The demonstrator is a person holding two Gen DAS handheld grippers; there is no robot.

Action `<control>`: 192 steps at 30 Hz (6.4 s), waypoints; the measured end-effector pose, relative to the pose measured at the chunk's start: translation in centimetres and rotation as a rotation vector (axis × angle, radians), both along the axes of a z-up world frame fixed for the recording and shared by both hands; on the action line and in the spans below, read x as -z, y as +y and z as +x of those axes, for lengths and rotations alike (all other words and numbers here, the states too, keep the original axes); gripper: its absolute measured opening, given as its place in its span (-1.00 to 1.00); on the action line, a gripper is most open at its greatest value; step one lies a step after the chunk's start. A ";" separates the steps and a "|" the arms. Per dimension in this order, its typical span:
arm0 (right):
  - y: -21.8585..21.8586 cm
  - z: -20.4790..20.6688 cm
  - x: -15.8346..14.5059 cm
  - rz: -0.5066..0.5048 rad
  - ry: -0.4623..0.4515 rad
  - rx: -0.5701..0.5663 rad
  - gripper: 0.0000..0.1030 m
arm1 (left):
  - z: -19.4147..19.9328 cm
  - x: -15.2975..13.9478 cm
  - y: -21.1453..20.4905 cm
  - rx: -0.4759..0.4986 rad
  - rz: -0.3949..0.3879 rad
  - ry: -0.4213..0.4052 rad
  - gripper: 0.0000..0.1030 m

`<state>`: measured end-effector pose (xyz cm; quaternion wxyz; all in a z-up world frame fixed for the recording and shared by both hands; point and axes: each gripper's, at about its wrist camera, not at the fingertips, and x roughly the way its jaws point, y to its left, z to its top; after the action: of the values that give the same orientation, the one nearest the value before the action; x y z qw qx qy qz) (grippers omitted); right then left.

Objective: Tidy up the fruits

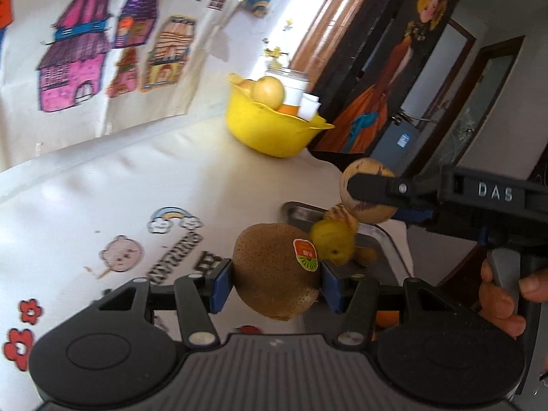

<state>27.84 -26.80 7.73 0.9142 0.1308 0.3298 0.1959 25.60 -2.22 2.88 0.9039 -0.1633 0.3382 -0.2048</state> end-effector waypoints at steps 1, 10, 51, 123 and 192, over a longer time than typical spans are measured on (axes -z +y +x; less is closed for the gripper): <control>-0.6 -0.3 0.0 -0.003 -0.006 0.006 -0.05 | 0.0 0.0 -0.4 0.006 -0.001 0.000 0.13; -5.8 -2.9 1.7 -0.057 -0.069 0.032 -0.05 | 0.3 0.5 -4.5 0.060 0.034 0.013 0.13; -13.0 -6.6 9.1 -0.245 -0.158 0.062 -0.04 | 2.1 2.5 -13.5 0.204 0.247 0.049 0.14; -10.3 -13.9 3.5 -0.271 -0.284 0.210 0.99 | -4.6 -2.5 -8.8 -0.031 0.178 -0.094 0.99; 5.4 -34.2 6.8 -0.311 -0.493 0.412 0.99 | -25.5 -0.1 5.2 -0.308 0.241 -0.257 0.99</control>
<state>-6.33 -21.36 0.97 0.9956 0.0028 0.0917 -0.0196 0.11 2.97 2.98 0.9731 -0.0763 0.2133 -0.0415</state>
